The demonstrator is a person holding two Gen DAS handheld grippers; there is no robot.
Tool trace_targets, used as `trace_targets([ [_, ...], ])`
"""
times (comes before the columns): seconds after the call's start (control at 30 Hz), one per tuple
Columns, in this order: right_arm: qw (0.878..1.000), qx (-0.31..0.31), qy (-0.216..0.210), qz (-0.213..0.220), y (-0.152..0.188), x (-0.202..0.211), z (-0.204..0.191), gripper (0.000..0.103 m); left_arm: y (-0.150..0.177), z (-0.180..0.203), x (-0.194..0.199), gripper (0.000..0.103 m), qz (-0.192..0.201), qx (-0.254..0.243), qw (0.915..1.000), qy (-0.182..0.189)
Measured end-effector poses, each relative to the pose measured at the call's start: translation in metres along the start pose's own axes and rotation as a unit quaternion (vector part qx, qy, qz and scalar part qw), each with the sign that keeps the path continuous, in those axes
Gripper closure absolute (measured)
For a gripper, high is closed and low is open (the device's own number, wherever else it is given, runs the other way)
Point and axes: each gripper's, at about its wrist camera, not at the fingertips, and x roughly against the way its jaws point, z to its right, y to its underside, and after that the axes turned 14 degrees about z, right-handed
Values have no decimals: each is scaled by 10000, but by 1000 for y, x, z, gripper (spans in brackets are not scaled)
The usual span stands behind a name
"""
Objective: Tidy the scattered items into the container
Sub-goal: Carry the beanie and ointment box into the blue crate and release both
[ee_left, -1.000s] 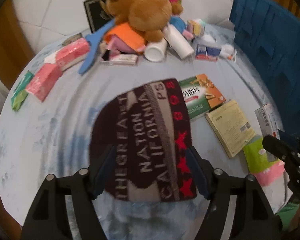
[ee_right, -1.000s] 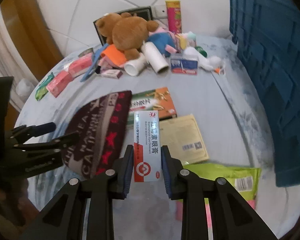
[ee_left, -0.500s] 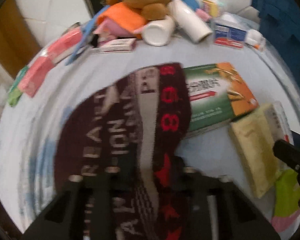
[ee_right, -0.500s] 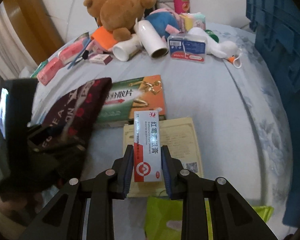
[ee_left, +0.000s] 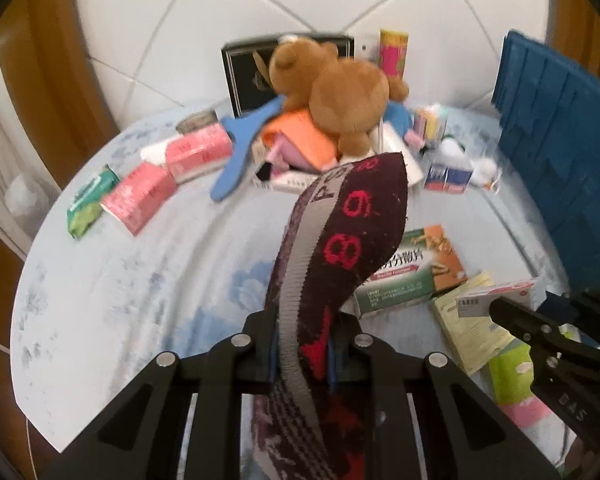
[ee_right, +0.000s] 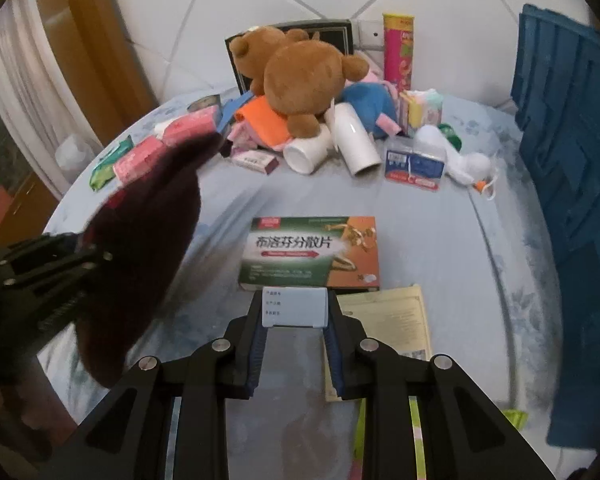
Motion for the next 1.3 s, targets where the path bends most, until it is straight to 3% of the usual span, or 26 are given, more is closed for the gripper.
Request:
trace_targets([
  [0.4,9943,101,370,996,-52,80,-38,77,-50,-8,74,86,758,-241,9954,535],
  [0.67,9823,-95,837,1673,-82,151,-3,77,-96,42,106,86,1248,-421,9871,912],
  [0.87,9648,-227,1280,2287,-107,215,64,77,-141,124,122,86,1687,-578,9764,1218],
  [1.03,9479,-284,1640,2715,-117,271,147,77,-182,227,148,86,2168,-573,9618,1571],
  [1.3,9361,-367,2178,2736,-121,337,283,77,-222,383,186,86,2359,-633,9464,2113],
])
